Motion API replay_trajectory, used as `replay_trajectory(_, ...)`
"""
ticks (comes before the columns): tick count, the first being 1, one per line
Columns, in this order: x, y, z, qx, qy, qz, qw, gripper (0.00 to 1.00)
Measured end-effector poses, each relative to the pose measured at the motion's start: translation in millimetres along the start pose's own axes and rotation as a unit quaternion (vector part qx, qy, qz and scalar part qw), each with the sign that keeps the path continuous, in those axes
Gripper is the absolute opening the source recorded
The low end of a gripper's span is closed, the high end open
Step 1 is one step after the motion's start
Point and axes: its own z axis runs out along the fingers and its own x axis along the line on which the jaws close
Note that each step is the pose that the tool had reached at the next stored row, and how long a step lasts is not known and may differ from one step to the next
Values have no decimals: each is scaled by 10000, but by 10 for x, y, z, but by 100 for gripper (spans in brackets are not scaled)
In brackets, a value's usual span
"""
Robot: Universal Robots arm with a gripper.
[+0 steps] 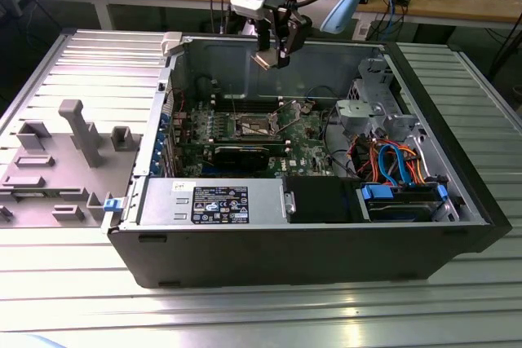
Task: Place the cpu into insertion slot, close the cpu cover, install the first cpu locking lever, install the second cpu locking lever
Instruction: 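Place the cpu into insertion slot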
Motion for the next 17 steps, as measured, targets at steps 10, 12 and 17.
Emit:
replay_trajectory(10,0,0,0,-1,-4,43,10000,54)
replay_trajectory(12,0,0,0,-1,-5,54,10000,54)
replay_trajectory(17,0,0,0,-1,-7,78,10000,54)
